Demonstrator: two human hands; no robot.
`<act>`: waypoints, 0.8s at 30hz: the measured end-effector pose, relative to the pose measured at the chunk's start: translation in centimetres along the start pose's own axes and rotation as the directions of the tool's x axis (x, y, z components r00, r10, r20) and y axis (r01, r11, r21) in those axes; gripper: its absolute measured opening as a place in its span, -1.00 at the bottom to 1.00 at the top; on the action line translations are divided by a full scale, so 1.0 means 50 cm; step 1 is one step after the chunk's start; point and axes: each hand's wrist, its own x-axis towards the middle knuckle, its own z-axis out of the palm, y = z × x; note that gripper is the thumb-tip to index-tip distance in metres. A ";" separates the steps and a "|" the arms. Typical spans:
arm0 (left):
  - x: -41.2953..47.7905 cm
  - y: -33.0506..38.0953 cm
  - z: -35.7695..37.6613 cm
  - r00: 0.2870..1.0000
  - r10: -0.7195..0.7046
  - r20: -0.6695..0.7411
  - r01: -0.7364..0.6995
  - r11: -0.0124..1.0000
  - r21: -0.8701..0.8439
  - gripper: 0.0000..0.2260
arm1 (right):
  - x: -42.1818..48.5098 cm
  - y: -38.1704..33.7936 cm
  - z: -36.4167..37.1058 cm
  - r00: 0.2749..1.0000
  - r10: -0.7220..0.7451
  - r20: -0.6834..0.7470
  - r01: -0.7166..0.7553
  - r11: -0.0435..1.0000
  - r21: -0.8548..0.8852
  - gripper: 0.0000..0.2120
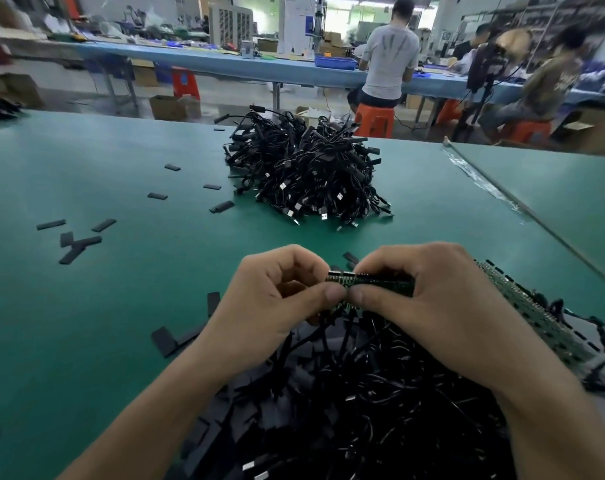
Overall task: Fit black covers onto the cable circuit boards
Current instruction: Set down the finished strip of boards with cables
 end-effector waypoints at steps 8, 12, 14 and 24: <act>0.002 -0.019 0.004 0.999 -0.009 -0.053 0.010 1.000 0.020 -0.91 | 0.014 0.033 0.034 0.998 -0.026 0.061 0.016 0.988 0.153 -0.91; 0.003 -0.031 -0.006 1.000 -0.004 -0.027 0.005 0.999 0.045 -0.94 | 0.020 0.048 0.058 0.996 -0.068 0.063 0.047 0.954 0.296 -0.95; 0.003 -0.038 -0.007 1.000 -0.006 -0.004 0.006 0.999 0.052 -0.92 | 0.022 0.058 0.066 0.993 -0.089 0.079 0.054 0.930 0.362 -0.94; 0.003 -0.063 -0.004 0.980 -0.182 -0.082 0.146 0.935 -0.323 -0.89 | 0.023 0.072 0.068 0.999 0.001 0.043 -0.019 0.901 0.434 -0.92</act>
